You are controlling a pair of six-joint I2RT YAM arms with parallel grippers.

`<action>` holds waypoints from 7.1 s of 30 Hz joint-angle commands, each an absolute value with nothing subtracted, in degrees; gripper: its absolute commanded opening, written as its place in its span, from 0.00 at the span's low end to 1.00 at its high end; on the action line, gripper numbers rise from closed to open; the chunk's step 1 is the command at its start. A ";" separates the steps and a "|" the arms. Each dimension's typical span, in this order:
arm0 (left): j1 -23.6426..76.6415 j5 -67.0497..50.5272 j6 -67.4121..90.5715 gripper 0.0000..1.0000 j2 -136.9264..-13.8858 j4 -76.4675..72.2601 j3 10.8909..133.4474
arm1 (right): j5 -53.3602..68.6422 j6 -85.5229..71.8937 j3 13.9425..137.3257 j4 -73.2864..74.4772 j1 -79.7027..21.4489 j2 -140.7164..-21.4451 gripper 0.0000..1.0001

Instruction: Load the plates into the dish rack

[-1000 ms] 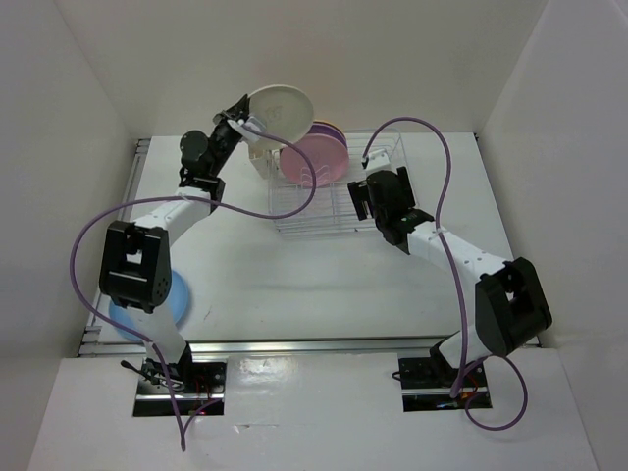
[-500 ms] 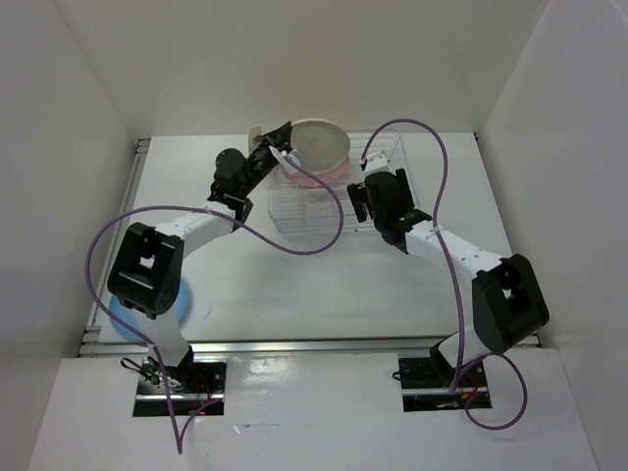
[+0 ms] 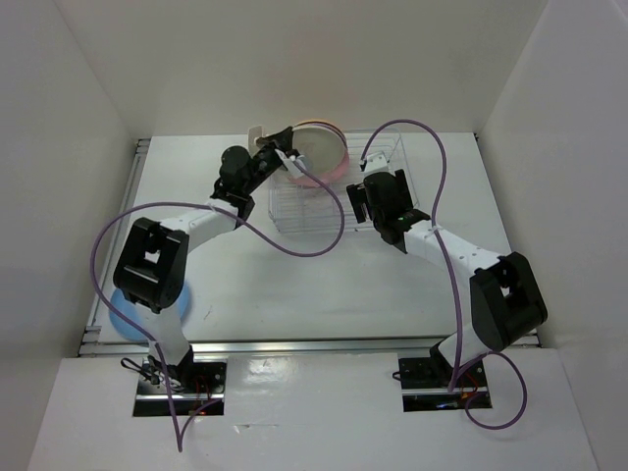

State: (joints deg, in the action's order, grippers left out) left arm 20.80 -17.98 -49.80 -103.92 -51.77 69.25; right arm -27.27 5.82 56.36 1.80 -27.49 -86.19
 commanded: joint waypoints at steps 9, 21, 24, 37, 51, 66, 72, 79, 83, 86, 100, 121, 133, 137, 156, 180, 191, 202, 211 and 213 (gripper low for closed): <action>22.15 -19.69 -54.32 0.00 -110.39 -51.33 78.31 | -27.69 5.10 57.83 0.88 -27.16 -86.57 1.00; 21.53 -20.74 -57.92 0.00 -110.39 -49.66 81.91 | -27.16 5.10 58.45 0.88 -27.16 -87.63 1.00; 21.53 -20.74 -58.45 0.00 -111.44 -49.66 81.39 | -26.54 4.57 57.93 0.88 -27.16 -87.63 1.00; 21.53 -21.27 -59.15 0.00 -115.57 -49.66 82.71 | -26.54 4.57 59.24 1.49 -27.16 -90.09 1.00; 22.67 -16.79 -54.06 0.32 -115.66 -50.19 72.78 | -26.54 4.57 59.77 2.02 -27.16 -92.29 1.00; 22.68 -15.21 -48.60 1.00 -115.66 -47.73 71.46 | -26.54 4.57 59.77 2.02 -27.16 -92.29 1.00; 23.20 -12.67 -48.69 1.00 -112.94 -48.68 68.74 | -26.54 4.57 59.77 2.02 -27.16 -92.29 1.00; 23.73 -3.00 -45.18 1.00 -105.65 -56.33 63.46 | -26.02 4.57 59.24 2.02 -27.16 -92.29 1.00; 24.26 8.85 -42.73 1.00 -101.35 -54.85 62.67 | -26.02 4.57 59.24 2.02 -27.16 -92.29 1.00; 24.26 17.65 -38.16 1.00 -98.79 -41.70 66.86 | -26.02 4.57 59.24 2.02 -27.16 -91.76 1.00; 7.61 25.99 39.79 1.00 -76.08 26.32 57.50 | -21.45 3.96 56.16 -0.18 -27.16 -85.61 1.00; 12.66 42.71 72.69 1.00 -85.68 60.92 52.12 | -20.74 2.81 61.08 3.25 -27.16 -86.92 1.00; 11.61 40.78 67.51 0.76 -104.58 52.38 59.76 | -23.12 4.48 61.08 2.72 -27.16 -87.45 1.00; 11.07 38.85 61.27 0.50 -107.75 49.15 62.23 | -23.64 4.48 61.08 2.72 -27.16 -87.97 1.00; 2.99 30.42 51.25 0.22 -110.56 42.19 60.81 | -23.82 5.01 61.61 2.72 -27.16 -88.51 1.00; 15.73 16.01 28.39 0.00 -130.86 35.60 111.34 | -23.82 5.00 61.27 3.34 -27.16 -87.46 1.00; 13.18 15.46 23.74 0.84 -121.38 28.73 95.44 | -23.47 5.54 60.03 2.64 -27.16 -86.92 1.00; 13.18 14.42 19.08 0.94 -108.72 27.77 94.92 | -22.32 5.01 61.08 3.34 -27.16 -87.45 1.00; 4.87 8.41 16.88 1.00 -102.92 21.10 88.95 | -22.32 5.01 60.03 2.81 -27.16 -86.93 1.00; 0.55 2.32 16.87 1.00 -104.75 21.09 88.95 | -22.32 5.01 60.03 2.29 -27.16 -86.92 1.00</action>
